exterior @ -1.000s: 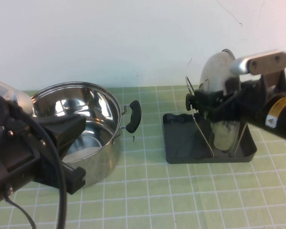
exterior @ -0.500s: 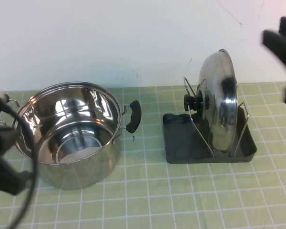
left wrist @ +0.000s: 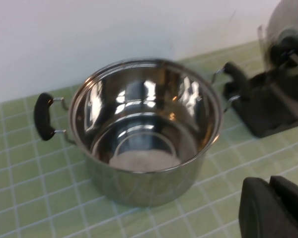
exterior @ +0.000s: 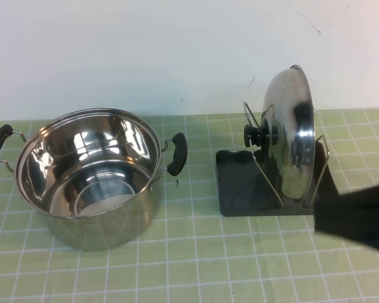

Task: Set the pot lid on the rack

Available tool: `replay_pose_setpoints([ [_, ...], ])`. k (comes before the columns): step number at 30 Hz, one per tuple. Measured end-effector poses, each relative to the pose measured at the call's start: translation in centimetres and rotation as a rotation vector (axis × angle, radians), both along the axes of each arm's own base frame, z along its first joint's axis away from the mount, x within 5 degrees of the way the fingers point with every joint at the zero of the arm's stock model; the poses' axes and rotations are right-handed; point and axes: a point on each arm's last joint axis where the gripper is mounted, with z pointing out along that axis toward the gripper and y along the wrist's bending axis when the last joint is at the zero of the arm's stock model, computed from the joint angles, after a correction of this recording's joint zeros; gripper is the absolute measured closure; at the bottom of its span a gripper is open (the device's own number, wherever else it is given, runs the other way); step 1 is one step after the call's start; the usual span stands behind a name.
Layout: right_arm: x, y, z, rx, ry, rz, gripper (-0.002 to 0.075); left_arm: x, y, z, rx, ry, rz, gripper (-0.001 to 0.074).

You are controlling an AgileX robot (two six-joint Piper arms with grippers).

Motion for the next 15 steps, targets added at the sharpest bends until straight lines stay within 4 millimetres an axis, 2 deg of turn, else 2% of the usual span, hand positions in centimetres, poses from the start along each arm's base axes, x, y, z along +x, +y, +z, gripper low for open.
replay_pose_setpoints([
  [3, 0.4, -0.6, 0.6, -0.011, -0.184, -0.098, 0.0720, -1.6, 0.8, 0.1, -0.065, -0.039, -0.023, 0.0736],
  [8, 2.0, -2.7, 2.2, -0.088, -0.560, -0.447, 0.0720, -2.7, 1.4, 0.3, -0.099, -0.071, -0.030, 0.0736],
  [10, 2.8, -4.2, 2.9, -0.139, -0.669, -0.642, 0.0720, -2.7, 1.4, 0.3, -0.103, -0.068, -0.034, 0.0736],
  [12, 3.8, -6.4, 3.6, -0.230, -0.760, -0.911, 0.0721, -2.7, 1.4, 0.3, -0.106, -0.066, -0.037, 0.0736],
  [15, 4.4, -10.3, 4.1, -0.455, -0.753, -1.320, 0.0724, -2.7, 1.3, 0.3, -0.106, -0.066, -0.041, 0.0736],
])
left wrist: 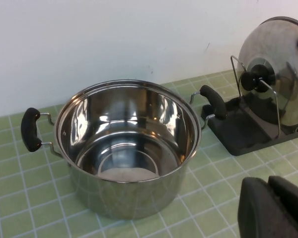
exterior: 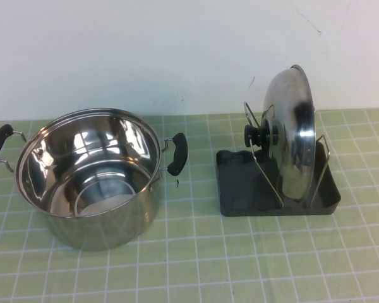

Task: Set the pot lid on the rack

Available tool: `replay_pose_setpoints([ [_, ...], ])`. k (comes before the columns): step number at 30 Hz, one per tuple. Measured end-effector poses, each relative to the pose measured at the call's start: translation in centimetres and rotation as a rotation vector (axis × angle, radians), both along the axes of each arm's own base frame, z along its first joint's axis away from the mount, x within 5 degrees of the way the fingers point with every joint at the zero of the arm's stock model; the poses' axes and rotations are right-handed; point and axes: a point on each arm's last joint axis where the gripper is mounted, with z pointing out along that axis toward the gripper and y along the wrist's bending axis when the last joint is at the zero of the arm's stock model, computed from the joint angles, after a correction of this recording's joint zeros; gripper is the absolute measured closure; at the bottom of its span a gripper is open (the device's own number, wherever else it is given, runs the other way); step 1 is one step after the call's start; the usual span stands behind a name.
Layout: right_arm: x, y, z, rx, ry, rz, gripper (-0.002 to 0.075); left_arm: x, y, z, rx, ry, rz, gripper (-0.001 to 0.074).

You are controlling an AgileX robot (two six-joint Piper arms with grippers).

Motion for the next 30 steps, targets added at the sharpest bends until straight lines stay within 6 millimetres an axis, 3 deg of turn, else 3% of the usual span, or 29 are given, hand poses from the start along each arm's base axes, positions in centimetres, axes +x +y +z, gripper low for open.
replay_pose_setpoints([
  [2, -0.3, -1.8, -0.5, -0.032, 0.155, -0.192, 0.0726, 0.0, 0.1, 0.0, 0.007, -0.005, 0.006, 0.0736],
  [4, -1.2, -2.9, -2.0, -0.075, 0.429, -0.297, 0.0726, 0.2, 0.2, 0.0, 0.026, -0.019, 0.024, 0.0736],
  [6, -2.5, -2.8, -3.6, -0.051, 0.660, -0.258, 0.0726, 0.5, 0.3, -0.2, 0.049, -0.036, 0.040, 0.0736],
  [10, -5.0, -1.6, -5.3, 0.103, 0.836, -0.061, 0.0727, 1.5, -0.2, -1.6, 0.085, -0.075, 0.044, 0.0736],
  [15, -9.5, -1.2, -6.4, 0.250, 0.772, 0.193, 0.0727, 2.1, -1.0, -4.7, 0.094, -0.141, -0.004, 0.0736],
  [21, -13.0, -1.7, -9.0, 0.330, 0.678, 0.327, 0.0727, 1.7, -1.3, -8.8, 0.062, -0.224, -0.047, 0.0736],
  [30, -14.7, -2.0, -14.4, 0.385, 0.567, 0.398, 0.0727, 1.3, -1.9, -13.7, -0.031, -0.204, -0.116, 0.0736],
])
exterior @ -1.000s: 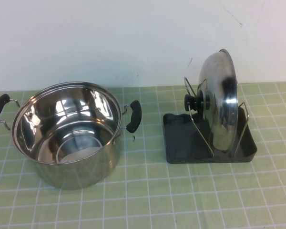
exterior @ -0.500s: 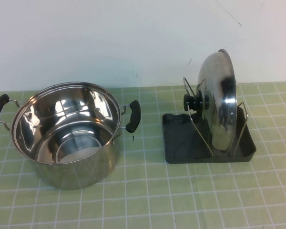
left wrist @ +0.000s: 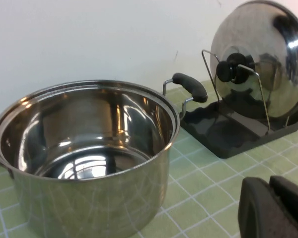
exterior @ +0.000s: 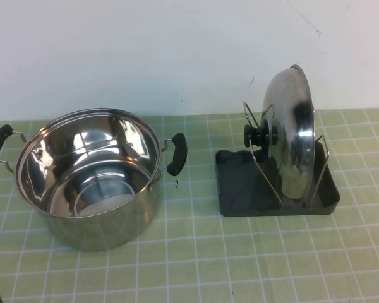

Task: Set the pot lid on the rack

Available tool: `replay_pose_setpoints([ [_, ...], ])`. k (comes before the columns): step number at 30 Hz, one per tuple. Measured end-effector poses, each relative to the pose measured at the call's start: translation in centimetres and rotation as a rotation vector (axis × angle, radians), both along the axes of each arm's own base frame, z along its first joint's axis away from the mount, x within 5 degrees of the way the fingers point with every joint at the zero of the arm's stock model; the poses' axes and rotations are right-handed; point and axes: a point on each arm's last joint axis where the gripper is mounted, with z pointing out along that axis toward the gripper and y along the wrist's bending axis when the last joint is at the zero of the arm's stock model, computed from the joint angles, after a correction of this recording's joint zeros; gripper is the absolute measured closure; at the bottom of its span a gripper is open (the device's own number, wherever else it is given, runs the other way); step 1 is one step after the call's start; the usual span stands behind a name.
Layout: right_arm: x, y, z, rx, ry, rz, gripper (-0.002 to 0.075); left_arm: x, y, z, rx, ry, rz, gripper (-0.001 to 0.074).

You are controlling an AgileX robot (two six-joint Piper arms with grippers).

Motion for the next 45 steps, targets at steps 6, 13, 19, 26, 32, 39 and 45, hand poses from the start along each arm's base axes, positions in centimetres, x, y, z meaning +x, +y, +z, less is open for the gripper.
replay_pose_setpoints([
  [6, 0.3, 0.1, -1.5, 0.018, -0.003, -0.004, 0.0727, 0.1, -0.1, -0.3, -0.004, 0.013, -0.007, 0.0736],
  [13, 0.5, 0.2, -1.6, 0.023, -0.009, -0.004, 0.0727, 0.2, -0.3, -1.0, 0.003, 0.032, -0.009, 0.0736],
  [19, 0.5, 0.2, -1.6, 0.027, -0.012, -0.005, 0.0727, 0.4, -0.4, -1.8, 0.021, 0.061, -0.007, 0.0736],
  [26, 0.5, 0.2, -1.6, 0.030, -0.010, -0.005, 0.0727, 0.6, -0.3, -2.6, 0.052, 0.088, 0.022, 0.0737],
  [32, 0.5, 0.2, -1.6, 0.030, -0.010, -0.005, 0.0727, 0.9, 0.6, -2.8, 0.093, 0.071, 0.222, 0.0737],
  [39, 0.5, 0.2, -1.6, 0.031, -0.012, -0.005, 0.0727, 1.5, 0.8, -4.5, 0.024, 0.103, 0.400, 0.0737],
  [45, 0.5, 0.2, -1.6, 0.033, -0.011, -0.006, 0.0727, 2.2, 0.9, -8.3, -0.016, 0.165, 0.491, 0.0737],
])
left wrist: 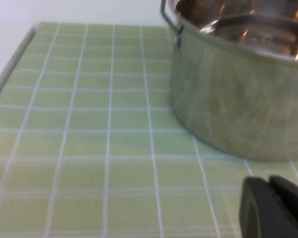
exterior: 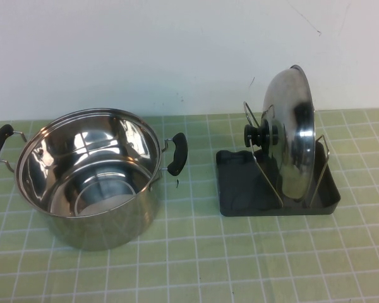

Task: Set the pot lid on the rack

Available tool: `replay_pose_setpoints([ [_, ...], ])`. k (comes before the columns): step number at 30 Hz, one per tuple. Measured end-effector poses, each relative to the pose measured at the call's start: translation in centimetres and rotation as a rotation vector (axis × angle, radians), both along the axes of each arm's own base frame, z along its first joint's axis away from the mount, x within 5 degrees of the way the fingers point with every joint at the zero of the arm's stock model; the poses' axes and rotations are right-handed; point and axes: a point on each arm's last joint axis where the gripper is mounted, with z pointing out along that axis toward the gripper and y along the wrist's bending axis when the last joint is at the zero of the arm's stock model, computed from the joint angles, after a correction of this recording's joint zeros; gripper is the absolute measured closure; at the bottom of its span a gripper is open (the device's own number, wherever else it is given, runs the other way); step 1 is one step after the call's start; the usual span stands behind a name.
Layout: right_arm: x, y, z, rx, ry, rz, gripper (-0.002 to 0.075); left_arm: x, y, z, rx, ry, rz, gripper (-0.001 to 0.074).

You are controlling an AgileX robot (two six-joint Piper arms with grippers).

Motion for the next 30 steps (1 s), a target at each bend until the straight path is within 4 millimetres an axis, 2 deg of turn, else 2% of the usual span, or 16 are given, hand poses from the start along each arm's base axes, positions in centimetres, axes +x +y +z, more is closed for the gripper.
replay_pose_setpoints([
  [19, 0.01, 0.00, 0.02, 0.001, -0.002, 0.000, 0.0727, 0.16, -0.12, -0.39, -0.065, -0.021, 0.022, 0.0737],
  [30, 0.01, 0.00, 0.03, 0.002, -0.003, 0.000, 0.0727, 0.15, -0.12, -0.40, 0.026, -0.022, -0.004, 0.0737],
])
